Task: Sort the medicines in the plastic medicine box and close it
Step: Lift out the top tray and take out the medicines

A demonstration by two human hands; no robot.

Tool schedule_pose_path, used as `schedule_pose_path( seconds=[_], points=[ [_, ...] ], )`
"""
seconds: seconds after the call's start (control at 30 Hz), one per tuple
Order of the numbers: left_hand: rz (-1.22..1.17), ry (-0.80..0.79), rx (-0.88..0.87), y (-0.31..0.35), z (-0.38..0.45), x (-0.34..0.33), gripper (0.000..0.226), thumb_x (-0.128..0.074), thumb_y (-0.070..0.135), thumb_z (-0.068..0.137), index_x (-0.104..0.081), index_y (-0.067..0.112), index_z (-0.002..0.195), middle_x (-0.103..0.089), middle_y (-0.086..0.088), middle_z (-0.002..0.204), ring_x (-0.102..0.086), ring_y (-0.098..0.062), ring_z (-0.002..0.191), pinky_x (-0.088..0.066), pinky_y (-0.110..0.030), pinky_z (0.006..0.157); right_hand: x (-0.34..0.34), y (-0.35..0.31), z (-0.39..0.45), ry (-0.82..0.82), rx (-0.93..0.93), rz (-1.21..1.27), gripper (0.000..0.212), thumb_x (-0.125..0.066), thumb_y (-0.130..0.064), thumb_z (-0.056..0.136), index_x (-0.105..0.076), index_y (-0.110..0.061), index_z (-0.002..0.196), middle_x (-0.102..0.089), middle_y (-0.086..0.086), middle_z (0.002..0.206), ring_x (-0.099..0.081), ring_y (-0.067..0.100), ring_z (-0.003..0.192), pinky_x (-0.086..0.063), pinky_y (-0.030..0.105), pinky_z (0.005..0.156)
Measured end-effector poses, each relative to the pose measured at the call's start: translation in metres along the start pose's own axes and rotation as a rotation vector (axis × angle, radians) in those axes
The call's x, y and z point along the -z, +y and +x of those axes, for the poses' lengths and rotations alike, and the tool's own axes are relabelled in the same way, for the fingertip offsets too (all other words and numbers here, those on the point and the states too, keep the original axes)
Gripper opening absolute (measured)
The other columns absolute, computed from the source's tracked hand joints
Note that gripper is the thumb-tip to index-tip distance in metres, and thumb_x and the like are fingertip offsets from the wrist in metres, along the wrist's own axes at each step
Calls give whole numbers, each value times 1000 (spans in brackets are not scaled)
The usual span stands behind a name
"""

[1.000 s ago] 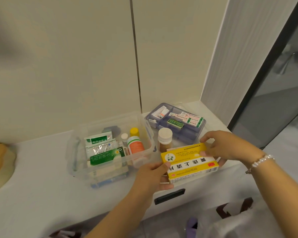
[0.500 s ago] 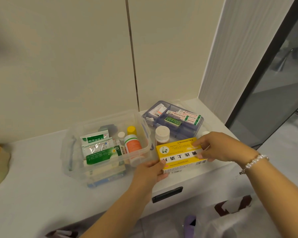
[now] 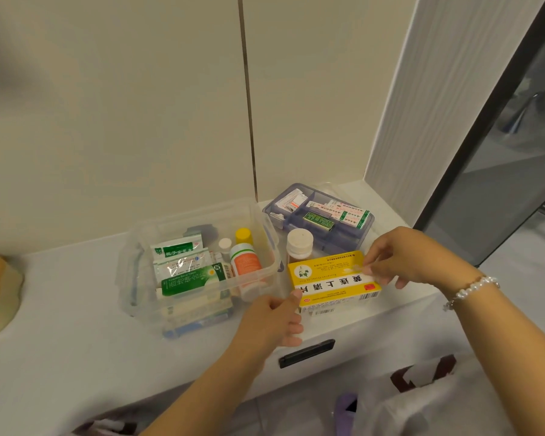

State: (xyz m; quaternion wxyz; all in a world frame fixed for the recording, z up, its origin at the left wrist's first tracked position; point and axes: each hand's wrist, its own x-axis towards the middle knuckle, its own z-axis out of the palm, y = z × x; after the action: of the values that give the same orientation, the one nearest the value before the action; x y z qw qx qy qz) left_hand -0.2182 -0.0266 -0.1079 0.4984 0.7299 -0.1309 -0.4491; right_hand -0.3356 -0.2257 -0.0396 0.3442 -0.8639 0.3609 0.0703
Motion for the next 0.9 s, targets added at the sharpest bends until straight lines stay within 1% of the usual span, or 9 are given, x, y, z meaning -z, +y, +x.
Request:
schedule_pose_path(
  seconds=[0.1,0.2,0.3,0.47,0.57,0.67,0.77,0.8,0.9],
  points=[
    [118,48,-94,3,-6,3,34,-50,48,88,-59,15,90,-69,-2,80,-69,-14,71,-58,-26,54,-1,-9,-1,27,98,94,3,-70,-23,78,-72,-25,79,-73,-6,73,-66,8,60,-47,14,46],
    [168,127,-279,7,-16,7,29,-47,42,89,-59,17,81,-67,5,71,-65,-4,61,-53,-18,48,-5,-23,-2,29,217,189,9,-70,-21,77,-72,-26,85,-73,-7,70,-67,4,64,-52,16,52],
    [142,181,-450,17,-26,17,22,-49,36,89,-61,20,81,-67,6,71,-67,-8,68,-52,-17,49,-10,-38,-3,54,308,289,11,-71,-22,76,-72,-30,83,-73,-5,69,-66,2,65,-55,15,59],
    [41,258,-604,39,-38,47,17,-51,22,89,-64,13,81,-68,0,67,-68,-12,64,-53,-22,47,-22,-65,-3,112,402,353,10,-70,-24,76,-72,-30,84,-72,-10,66,-64,-1,63,-50,9,59],
    [28,326,-634,47,-38,69,16,-52,19,88,-64,12,81,-68,1,68,-67,-11,63,-54,-25,48,-31,-83,0,120,453,421,12,-71,-19,77,-72,-24,87,-72,-5,71,-66,4,67,-53,14,60],
    [65,383,-605,53,-32,87,14,-52,18,89,-65,13,84,-68,0,70,-65,-9,61,-54,-28,51,-41,-99,6,120,489,410,12,-71,-20,77,-72,-25,88,-71,-5,71,-65,10,69,-55,22,65],
    [118,418,-546,56,-23,104,13,-54,20,89,-64,16,82,-69,2,72,-66,-9,63,-54,-31,59,-53,-114,13,107,529,404,12,-72,-20,76,-71,-29,83,-68,-14,61,-59,1,62,-51,14,61],
    [161,428,-533,55,-20,110,13,-54,22,88,-64,17,82,-70,2,74,-67,-9,66,-55,-32,63,-57,-119,16,98,539,402,13,-72,-19,76,-71,-29,83,-68,-13,62,-59,1,63,-51,16,62],
    [248,432,-479,53,-11,130,12,-55,24,88,-65,19,83,-71,1,78,-67,-11,73,-53,-28,70,-69,-132,25,62,547,378,13,-72,-19,76,-71,-27,87,-67,-3,72,-60,7,69,-53,29,68]
  ],
)
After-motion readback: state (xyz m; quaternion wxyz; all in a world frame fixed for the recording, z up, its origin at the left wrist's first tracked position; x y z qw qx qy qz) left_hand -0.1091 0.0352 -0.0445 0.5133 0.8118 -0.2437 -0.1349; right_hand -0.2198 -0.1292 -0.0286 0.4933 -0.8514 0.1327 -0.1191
